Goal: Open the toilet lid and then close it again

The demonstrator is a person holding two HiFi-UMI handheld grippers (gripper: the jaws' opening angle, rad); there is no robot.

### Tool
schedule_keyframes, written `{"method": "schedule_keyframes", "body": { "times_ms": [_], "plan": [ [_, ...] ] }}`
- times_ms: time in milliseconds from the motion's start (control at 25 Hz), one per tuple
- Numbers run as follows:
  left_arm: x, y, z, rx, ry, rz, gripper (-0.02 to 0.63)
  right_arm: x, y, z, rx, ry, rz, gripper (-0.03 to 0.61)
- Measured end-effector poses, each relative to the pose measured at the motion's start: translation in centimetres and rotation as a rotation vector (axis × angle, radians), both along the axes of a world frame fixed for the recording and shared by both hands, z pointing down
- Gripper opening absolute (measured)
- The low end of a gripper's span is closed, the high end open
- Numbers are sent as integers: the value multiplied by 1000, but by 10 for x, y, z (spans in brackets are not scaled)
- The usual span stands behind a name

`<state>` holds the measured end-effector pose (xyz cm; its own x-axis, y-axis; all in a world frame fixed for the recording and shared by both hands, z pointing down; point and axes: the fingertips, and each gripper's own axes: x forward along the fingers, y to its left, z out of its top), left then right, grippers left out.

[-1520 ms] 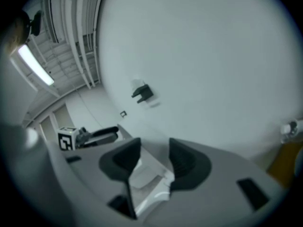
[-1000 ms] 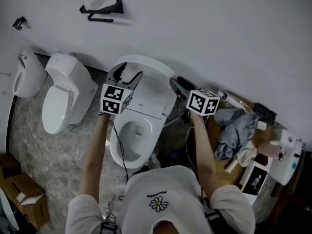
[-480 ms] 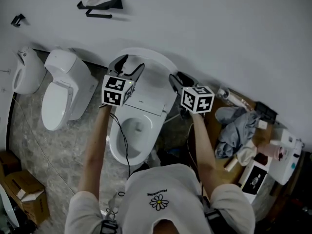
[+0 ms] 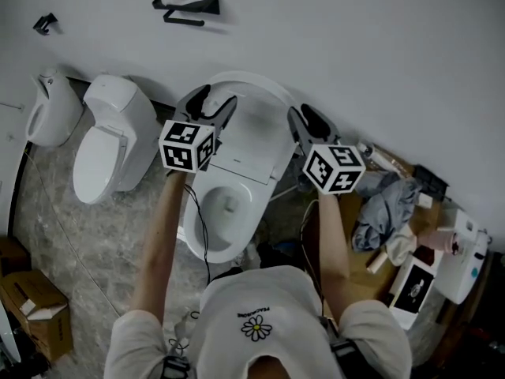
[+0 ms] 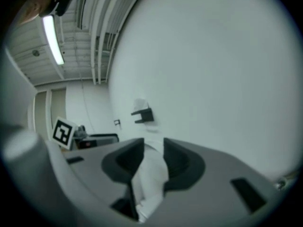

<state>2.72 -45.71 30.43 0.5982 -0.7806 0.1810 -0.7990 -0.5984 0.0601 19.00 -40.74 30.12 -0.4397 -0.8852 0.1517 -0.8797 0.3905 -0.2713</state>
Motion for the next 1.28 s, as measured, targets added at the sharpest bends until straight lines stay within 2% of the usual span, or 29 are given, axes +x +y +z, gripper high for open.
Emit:
{"method": "schedule_keyframes", "body": {
  "times_ms": [120, 200, 280, 320, 480, 760, 960, 1280],
  "plan": [
    [-19, 43, -38, 70, 57, -3, 280, -11, 33, -38, 86, -19, 31, 113],
    [-38, 71, -61, 114, 78, -56, 176, -22, 58, -58, 135, -8, 49, 70],
    [-56, 100, -82, 168, 93, -121, 49, -33, 84, -74, 189, 17, 62, 55],
    [-63, 115, -92, 198, 102, -138, 34, -38, 97, -81, 215, 26, 70, 52],
    [-76, 179, -120, 280, 125, -174, 28, -55, 151, -94, 266, 64, 108, 49],
    [-75, 259, -101, 262, 91, -259, 21, -65, 219, -75, 271, 178, 87, 49],
    [-67, 272, -79, 213, 109, -260, 21, -66, 240, -53, 212, 116, 69, 49],
    [-58, 272, -79, 222, 105, -257, 21, -67, 252, -49, 200, 85, 74, 49]
  ]
}}
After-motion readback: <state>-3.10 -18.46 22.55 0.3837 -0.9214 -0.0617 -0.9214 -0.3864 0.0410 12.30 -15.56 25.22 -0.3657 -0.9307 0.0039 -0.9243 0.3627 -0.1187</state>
